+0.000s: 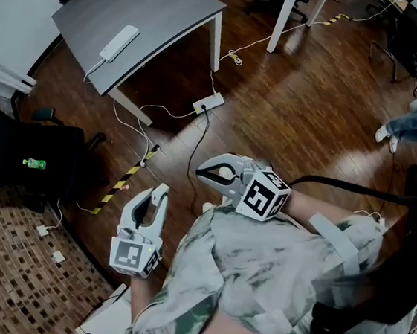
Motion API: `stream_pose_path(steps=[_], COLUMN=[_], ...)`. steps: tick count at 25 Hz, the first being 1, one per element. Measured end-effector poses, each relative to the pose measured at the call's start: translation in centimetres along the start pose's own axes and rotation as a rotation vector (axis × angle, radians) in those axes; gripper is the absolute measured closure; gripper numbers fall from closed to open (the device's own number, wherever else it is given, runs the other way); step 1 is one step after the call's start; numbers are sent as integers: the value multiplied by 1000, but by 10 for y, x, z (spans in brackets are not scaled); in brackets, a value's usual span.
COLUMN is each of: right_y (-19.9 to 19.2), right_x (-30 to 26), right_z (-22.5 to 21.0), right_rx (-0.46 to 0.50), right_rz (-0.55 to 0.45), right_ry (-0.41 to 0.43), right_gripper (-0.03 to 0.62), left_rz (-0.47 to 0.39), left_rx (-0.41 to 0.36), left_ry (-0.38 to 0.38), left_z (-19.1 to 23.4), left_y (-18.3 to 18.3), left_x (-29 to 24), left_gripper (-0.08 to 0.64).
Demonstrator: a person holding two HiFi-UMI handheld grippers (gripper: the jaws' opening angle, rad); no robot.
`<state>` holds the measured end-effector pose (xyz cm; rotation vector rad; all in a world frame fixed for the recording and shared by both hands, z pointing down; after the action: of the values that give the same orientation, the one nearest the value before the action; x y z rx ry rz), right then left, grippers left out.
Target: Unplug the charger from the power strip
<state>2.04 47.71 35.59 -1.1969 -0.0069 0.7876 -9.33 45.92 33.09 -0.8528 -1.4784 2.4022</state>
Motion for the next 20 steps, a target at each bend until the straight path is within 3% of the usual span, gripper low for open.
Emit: stream_pose_path(steps=[8,20], right_y=[25,49], right_x=[16,38], right_z=[36,44], right_rx=[5,15], right_rz=[-12,-31], right_ry=[-57,-125], right_gripper=[589,588], left_rz=[-15,-26], left_rx=[-54,-90], left_ry=[-62,-125], left_z=[-26,-43], left_y=[-10,-5], left_x=[21,23], left_gripper=[453,451])
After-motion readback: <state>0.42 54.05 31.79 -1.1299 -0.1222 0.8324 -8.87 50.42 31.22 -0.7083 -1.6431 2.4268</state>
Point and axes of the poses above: the fingertips, and each gripper's own axes: x backward along the fingers, z to its left, y out of its top, the point moved 2 cm from there along x, backward along the fingers, and after that the axes turned 15 degrees about x, right-handed, at the moved point
